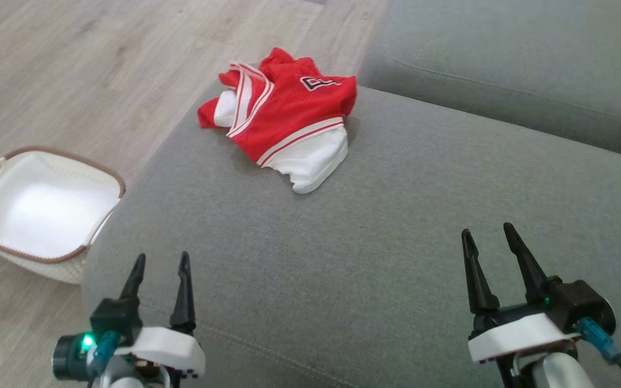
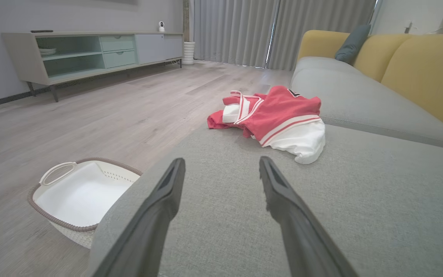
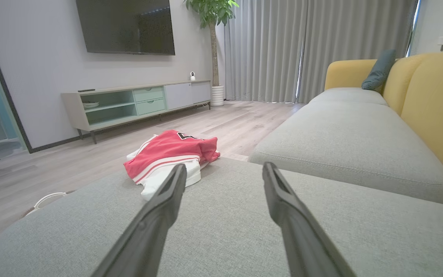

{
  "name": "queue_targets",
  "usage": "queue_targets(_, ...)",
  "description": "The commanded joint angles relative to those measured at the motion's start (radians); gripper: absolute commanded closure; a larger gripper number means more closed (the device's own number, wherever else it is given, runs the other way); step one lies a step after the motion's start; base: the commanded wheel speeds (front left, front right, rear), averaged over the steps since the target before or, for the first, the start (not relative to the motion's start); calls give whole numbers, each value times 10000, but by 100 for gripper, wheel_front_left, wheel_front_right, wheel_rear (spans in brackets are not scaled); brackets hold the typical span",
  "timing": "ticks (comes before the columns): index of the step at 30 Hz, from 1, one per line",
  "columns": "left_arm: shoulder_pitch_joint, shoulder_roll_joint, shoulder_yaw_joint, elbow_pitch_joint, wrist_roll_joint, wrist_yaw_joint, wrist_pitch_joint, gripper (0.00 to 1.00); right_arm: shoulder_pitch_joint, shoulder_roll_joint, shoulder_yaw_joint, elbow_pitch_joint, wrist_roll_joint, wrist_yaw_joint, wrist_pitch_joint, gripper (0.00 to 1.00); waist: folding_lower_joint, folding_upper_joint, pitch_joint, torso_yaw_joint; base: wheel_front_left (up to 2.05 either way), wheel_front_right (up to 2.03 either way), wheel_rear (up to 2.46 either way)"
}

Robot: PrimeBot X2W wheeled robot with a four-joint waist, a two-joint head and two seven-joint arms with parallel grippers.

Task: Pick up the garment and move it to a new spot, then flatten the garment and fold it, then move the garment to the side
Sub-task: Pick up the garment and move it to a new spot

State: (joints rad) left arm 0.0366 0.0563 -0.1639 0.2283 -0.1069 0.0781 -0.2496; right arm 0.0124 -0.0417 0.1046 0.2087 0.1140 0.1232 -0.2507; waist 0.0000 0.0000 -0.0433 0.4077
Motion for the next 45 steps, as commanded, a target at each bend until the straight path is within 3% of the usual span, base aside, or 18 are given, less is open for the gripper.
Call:
queue_targets(1, -391, 41, 367, -386, 117, -17, -122, 0, -378, -85, 234, -329, 23, 75, -111, 0, 0, 0, 30, 44, 0, 0, 0)
queue_targets(9, -460, 175, 675, -569, 145, -91, -122, 0, -508, -85, 231, -376, -24, 75, -111, 0, 0, 0, 260, -193, 0, 0, 0)
queue_targets(18, -2219, 1041, 709, -363, 441, -715, -120, 0, -866, -85, 177, -613, -362, 75, -111, 0, 0, 0, 1211, -901, 0, 0, 0)
queue_targets(29, -6501, 2063, 179, 1872, 341, -1848, 1338, 0, -2028, -85, 400, -901, -753, 75, -111, 0, 0, 0, 3194, -2172, 0, 0, 0)
queue_targets(45, -9560, 3367, 84, 5735, -196, -2049, 2992, 0, -3036, -85, 953, -1851, -893, 75, -111, 0, 0, 0, 5248, -3900, 0, 0, 0)
